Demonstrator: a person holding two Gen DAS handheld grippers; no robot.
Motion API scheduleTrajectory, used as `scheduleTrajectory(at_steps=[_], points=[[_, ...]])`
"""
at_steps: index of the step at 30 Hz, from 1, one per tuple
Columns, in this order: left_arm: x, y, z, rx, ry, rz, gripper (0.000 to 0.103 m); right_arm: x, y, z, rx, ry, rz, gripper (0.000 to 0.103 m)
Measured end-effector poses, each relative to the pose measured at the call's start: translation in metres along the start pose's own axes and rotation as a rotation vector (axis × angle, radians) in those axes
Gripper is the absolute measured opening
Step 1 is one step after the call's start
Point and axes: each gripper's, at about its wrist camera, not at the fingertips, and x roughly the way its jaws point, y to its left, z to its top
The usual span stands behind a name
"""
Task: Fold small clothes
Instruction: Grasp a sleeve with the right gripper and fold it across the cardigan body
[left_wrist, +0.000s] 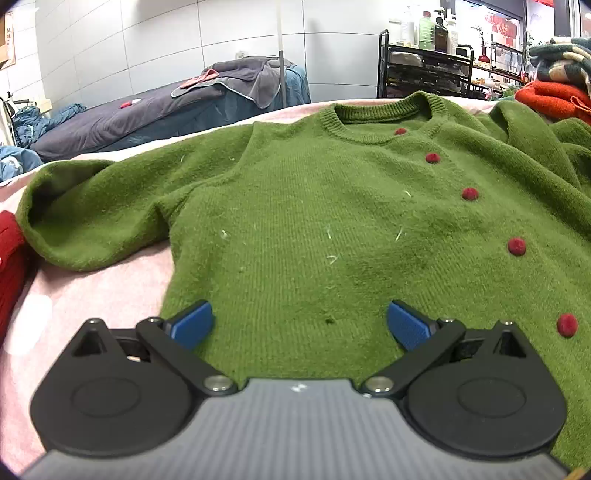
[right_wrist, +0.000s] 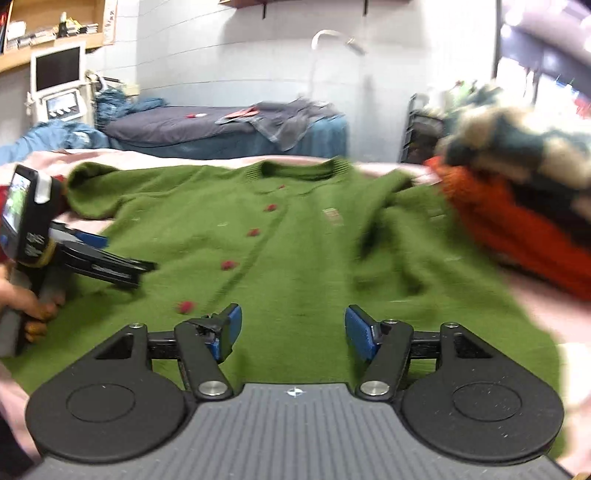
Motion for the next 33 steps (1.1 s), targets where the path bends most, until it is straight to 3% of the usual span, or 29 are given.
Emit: scheduleTrajectory(at_steps=[4, 7, 12, 18, 19, 20, 21, 25, 30, 33], points=[[-0.001, 0.002, -0.001, -0.015, 0.0, -0.008, 0.103, -0.018, -0.029, -0.008, -0.051, 0.014, -0.11, 0.089], [0.0, 0.0, -0.002, -0.01, -0.004, 0.0, 0.103, -0.028, -0.041, -0.017, -0.07, 0.051, -0.14, 0.089], [0.0, 0.0, -0.002, -0.014, -0.004, -0.002, 0.103, -0.028, -0.025, -0.029, -0.231, 0.051, -0.148, 0.089], [-0.001, 0.0, -0.002, -0.014, -0.003, -0.002, 0.103, 0.0, -0.003, -0.029, -0.442, 0.048, -0.201, 0.087], [-0.001, 0.0, -0.002, -0.014, -0.002, -0.003, 0.103, 0.008, -0.003, -0.027, -0.465, 0.072, -0.191, 0.08], [-0.001, 0.0, -0.002, -0.016, -0.003, -0.004, 0.103, 0.013, -0.006, -0.023, -0.465, 0.096, -0.165, 0.044], [0.0, 0.0, -0.002, -0.019, -0.002, -0.006, 0.103, 0.016, -0.013, -0.017, -0.43, 0.122, -0.133, 0.026], [-0.001, 0.0, -0.003, -0.019, -0.003, -0.006, 0.103, 0.005, -0.066, 0.018, -0.023, 0.117, 0.038, 0.022], [-0.001, 0.001, -0.003, -0.02, -0.004, -0.005, 0.103, -0.005, -0.15, 0.028, 0.585, 0.065, 0.423, 0.02], [-0.001, 0.001, -0.003, -0.022, -0.004, -0.006, 0.103, -0.008, -0.186, 0.025, 0.817, 0.012, 0.525, 0.021]])
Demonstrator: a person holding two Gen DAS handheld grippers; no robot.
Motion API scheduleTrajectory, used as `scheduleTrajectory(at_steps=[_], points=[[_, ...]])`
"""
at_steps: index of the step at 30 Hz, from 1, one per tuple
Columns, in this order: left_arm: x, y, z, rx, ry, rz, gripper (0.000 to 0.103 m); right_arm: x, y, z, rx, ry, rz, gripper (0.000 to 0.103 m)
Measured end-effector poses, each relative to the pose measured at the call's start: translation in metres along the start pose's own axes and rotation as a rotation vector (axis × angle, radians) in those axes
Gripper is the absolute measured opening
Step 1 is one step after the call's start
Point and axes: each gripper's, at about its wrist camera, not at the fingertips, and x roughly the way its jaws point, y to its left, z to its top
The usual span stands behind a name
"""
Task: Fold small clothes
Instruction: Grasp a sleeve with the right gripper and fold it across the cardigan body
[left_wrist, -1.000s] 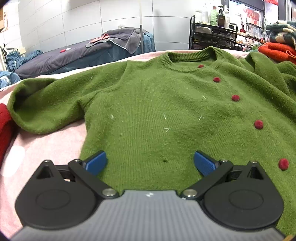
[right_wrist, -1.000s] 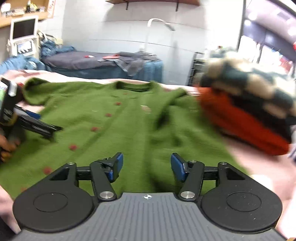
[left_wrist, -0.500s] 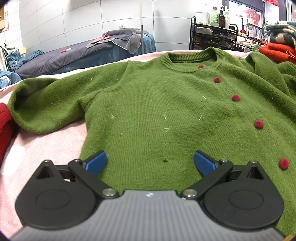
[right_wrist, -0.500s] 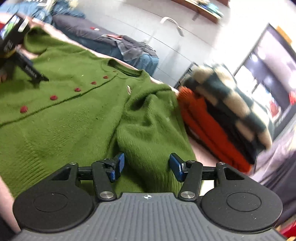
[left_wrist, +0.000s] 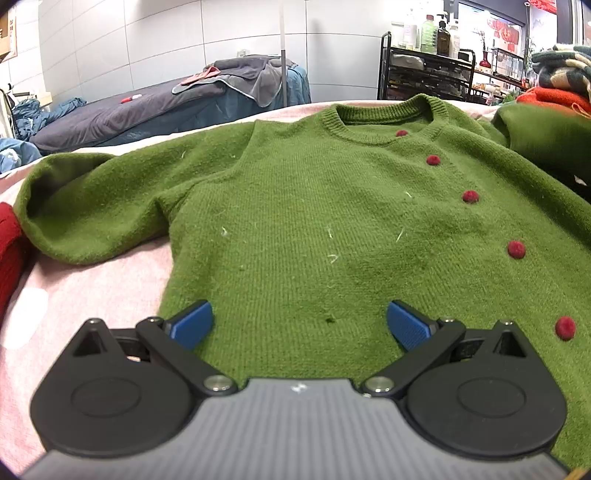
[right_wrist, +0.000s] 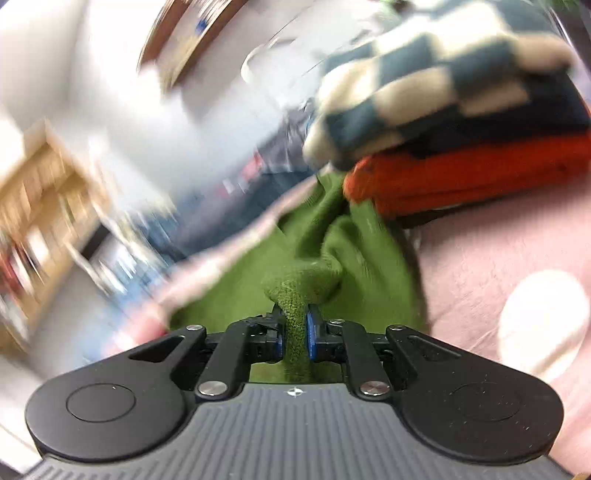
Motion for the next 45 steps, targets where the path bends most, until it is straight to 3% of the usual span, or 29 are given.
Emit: scheduleTrajectory(at_steps=[5, 9, 16, 26, 30, 37, 40, 41, 42, 44, 45], points=[[0.0, 0.0, 0.0, 0.0, 0.0, 0.0, 0.103, -0.012, 0.0, 0.027, 0.161, -0.049, 0.238, 0.021], [0.0, 0.0, 0.0, -0.001, 0.0, -0.001, 0.103, 0.005, 0.013, 0.038, 0.143, -0.048, 0.224, 0.021], [0.0, 0.001, 0.0, -0.007, -0.001, -0.006, 0.103, 0.057, 0.05, 0.04, 0.132, -0.002, 0.33, 0.021], [0.001, 0.003, 0.0, -0.021, -0.005, -0.015, 0.103, 0.177, 0.102, 0.025, 0.157, 0.079, 0.426, 0.021], [0.002, 0.005, -0.001, -0.029, -0.006, -0.022, 0.103, 0.238, 0.12, 0.01, 0.069, 0.093, 0.326, 0.021], [0.003, 0.006, -0.002, -0.037, -0.008, -0.028, 0.103, 0.314, 0.107, -0.022, 0.024, 0.137, 0.102, 0.022], [0.004, 0.006, -0.002, -0.039, -0.01, -0.028, 0.103, 0.329, 0.096, -0.03, 0.045, 0.153, 0.035, 0.037], [0.003, 0.006, -0.002, -0.038, -0.009, -0.028, 0.103, 0.338, 0.097, -0.031, 0.043, 0.162, 0.017, 0.051], [0.003, 0.006, -0.002, -0.038, -0.01, -0.028, 0.103, 0.341, 0.094, -0.034, 0.051, 0.181, 0.01, 0.072], [0.003, 0.006, -0.002, -0.039, -0.01, -0.028, 0.103, 0.339, 0.087, -0.039, 0.108, 0.208, 0.031, 0.099], [0.003, 0.006, -0.002, -0.039, -0.01, -0.029, 0.103, 0.332, 0.084, -0.041, 0.131, 0.205, 0.06, 0.098]])
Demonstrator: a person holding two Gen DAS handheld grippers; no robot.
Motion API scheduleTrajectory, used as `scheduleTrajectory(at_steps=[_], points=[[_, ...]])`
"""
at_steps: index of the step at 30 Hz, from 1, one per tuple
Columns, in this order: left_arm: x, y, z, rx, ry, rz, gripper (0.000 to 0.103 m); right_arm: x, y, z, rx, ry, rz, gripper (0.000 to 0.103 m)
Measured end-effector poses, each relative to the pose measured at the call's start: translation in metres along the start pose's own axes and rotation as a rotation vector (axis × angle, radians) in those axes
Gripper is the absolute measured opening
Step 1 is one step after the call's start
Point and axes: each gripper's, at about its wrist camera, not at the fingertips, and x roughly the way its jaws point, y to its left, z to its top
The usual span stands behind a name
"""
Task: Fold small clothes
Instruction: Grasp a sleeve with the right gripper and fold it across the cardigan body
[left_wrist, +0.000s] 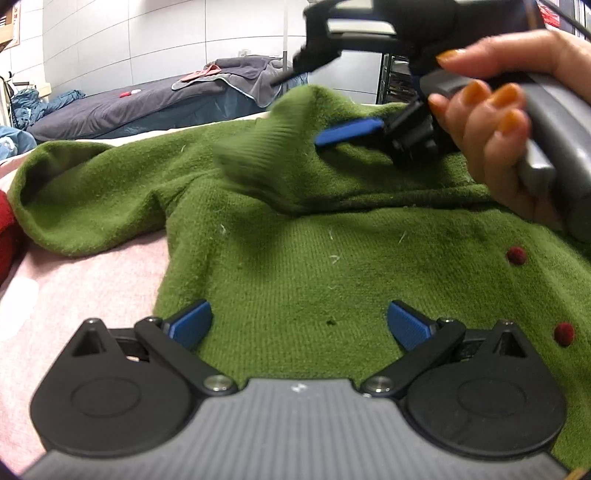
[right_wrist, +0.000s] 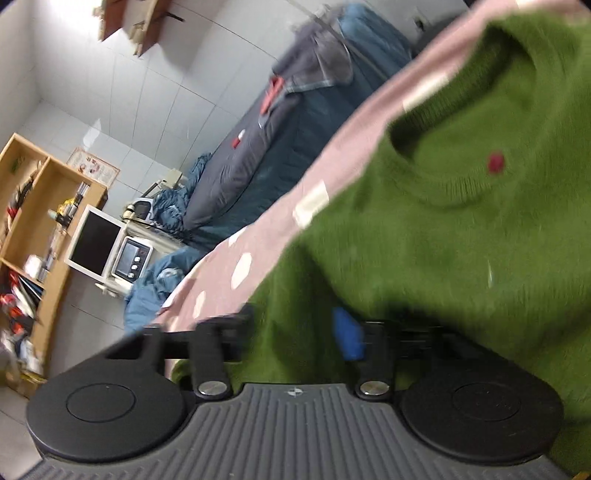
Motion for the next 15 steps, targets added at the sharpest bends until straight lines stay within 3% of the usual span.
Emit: scheduleTrajectory(at_steps=[3, 8, 11, 14, 15], points=[[0.0, 0.0, 0.0, 0.0, 0.0, 0.0, 0.103, -0.028, 0.011, -0.001, -0.101, -0.032, 0.026, 0.098], [0.0, 0.0, 0.0, 0.0, 0.0, 0.0, 0.103, -0.079, 0.025, -0.005, -0.318, -0.066, -0.105, 0.098], [0.001, 0.0, 0.0, 0.001, 0.001, 0.003, 0.103, -0.114, 0.027, -0.015, -0.502, -0.134, -0.234, 0.089], [0.001, 0.0, 0.0, 0.001, 0.001, 0.003, 0.103, -0.134, 0.023, -0.029, -0.743, -0.227, -0.525, 0.083], [0.001, 0.0, 0.0, 0.001, 0.001, 0.004, 0.103, -0.141, 0.015, -0.03, -0.792, -0.247, -0.58, 0.081]])
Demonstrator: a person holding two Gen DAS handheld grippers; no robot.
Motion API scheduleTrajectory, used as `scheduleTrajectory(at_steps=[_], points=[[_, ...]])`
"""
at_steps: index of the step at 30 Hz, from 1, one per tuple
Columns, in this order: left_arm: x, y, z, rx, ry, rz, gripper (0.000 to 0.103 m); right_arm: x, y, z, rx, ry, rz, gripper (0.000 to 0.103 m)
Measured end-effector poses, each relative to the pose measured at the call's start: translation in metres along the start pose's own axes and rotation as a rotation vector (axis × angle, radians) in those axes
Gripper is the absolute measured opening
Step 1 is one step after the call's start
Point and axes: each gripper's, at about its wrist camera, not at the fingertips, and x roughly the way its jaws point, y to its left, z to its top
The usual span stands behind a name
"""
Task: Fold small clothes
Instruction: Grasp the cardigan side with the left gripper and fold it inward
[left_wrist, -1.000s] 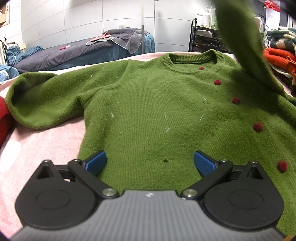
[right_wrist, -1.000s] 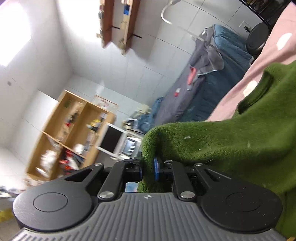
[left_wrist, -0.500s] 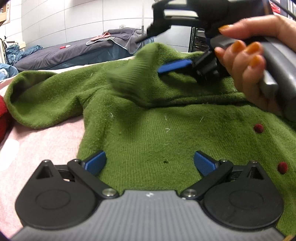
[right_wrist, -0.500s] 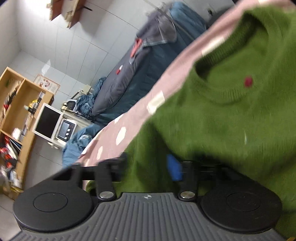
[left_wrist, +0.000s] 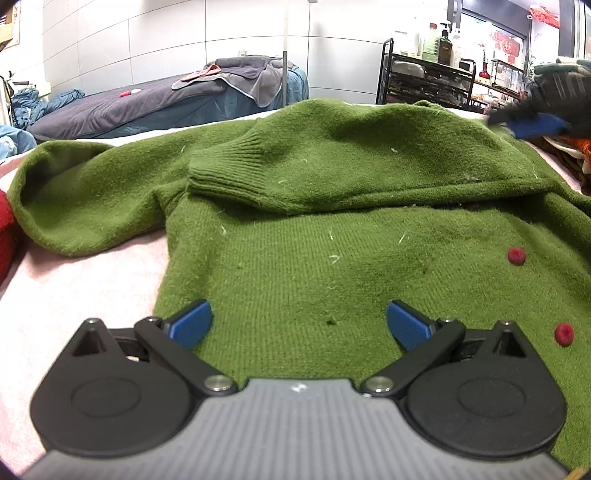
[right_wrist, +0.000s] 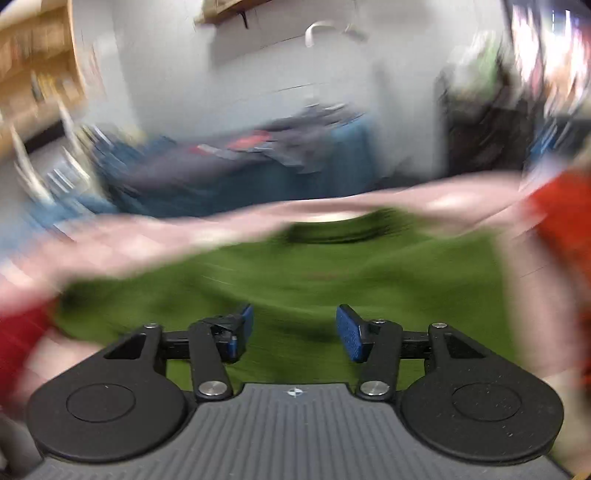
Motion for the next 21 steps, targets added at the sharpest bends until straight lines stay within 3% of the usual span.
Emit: scheduleTrajectory(at_steps=[3, 6, 9, 11, 16, 21], points=[[0.0, 0.0, 0.0, 0.0, 0.0, 0.0, 0.103, 0.009, -0.026, -0.018, -0.029, 0.051, -0.086, 0.076], [0.0, 0.0, 0.0, 0.0, 0.0, 0.001, 0.103, 0.021, -0.049, -0.033, -0.02, 0.125, -0.11, 0.072], [0.0, 0.0, 0.0, 0.0, 0.0, 0.001, 0.103, 0.018, -0.063, -0.043, -0.04, 0.094, -0.174, 0.055], [0.001, 0.0, 0.0, 0.0, 0.001, 0.001, 0.103, 0.018, -0.065, -0.046, -0.031, 0.086, -0.172, 0.055], [0.0, 0.005, 0.01, -0.02, 0.035, -0.011, 0.103, 0.015, -0.048, -0.045, -0.114, 0.055, -0.193, 0.062], [0.0, 0.016, 0.03, -0.115, 0.012, -0.01, 0.103, 0.007, -0.051, -0.04, -0.077, 0.001, -0.155, 0.087]])
